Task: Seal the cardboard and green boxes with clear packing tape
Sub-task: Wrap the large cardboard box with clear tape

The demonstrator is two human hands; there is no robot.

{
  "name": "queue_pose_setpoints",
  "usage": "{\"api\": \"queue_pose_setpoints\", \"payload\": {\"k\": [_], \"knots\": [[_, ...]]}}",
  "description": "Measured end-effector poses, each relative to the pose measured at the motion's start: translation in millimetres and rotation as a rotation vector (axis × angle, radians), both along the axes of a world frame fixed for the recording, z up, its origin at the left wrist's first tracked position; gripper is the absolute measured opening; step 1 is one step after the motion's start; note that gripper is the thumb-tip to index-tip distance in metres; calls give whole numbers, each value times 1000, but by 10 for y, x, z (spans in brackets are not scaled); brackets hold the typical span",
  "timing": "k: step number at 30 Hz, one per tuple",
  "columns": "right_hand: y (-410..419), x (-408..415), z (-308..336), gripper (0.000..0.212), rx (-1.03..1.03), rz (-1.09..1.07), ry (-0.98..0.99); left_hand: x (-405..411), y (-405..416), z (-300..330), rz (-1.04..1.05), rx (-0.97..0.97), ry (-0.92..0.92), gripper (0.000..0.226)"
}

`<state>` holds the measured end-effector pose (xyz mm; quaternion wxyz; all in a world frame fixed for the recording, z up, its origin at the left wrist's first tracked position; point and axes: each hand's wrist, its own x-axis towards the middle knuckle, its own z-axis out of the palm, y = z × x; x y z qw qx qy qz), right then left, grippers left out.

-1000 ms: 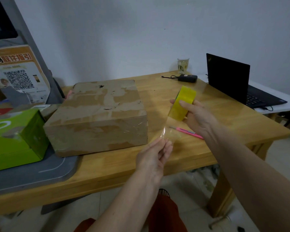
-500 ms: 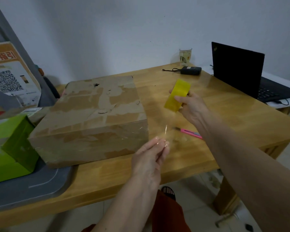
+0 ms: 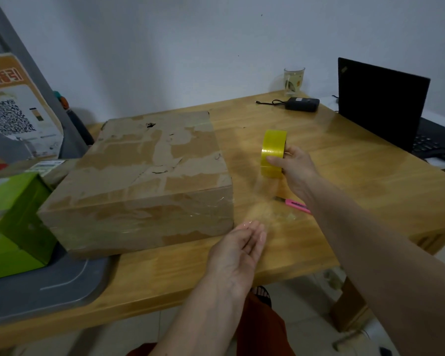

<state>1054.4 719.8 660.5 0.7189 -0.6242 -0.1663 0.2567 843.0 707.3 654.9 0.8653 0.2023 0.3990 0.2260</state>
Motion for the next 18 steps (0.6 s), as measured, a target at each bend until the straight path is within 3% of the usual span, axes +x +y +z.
{"api": "queue_pose_setpoints", "payload": {"k": [5,12,16,18], "knots": [[-7,-60,65,28,-79,-19,-106,-9,4,33,-2,-15,-6,19],[-62,-20,53,40,-217,-11,-344,-12,-23,45,-32,-57,-45,21],[-113,57,178,48,-696,-6,-840,53,-119,108,-53,-141,-122,20],[-121,40,219,39,-858,-39,-933,71,-178,147,-71,-185,-152,19]]}}
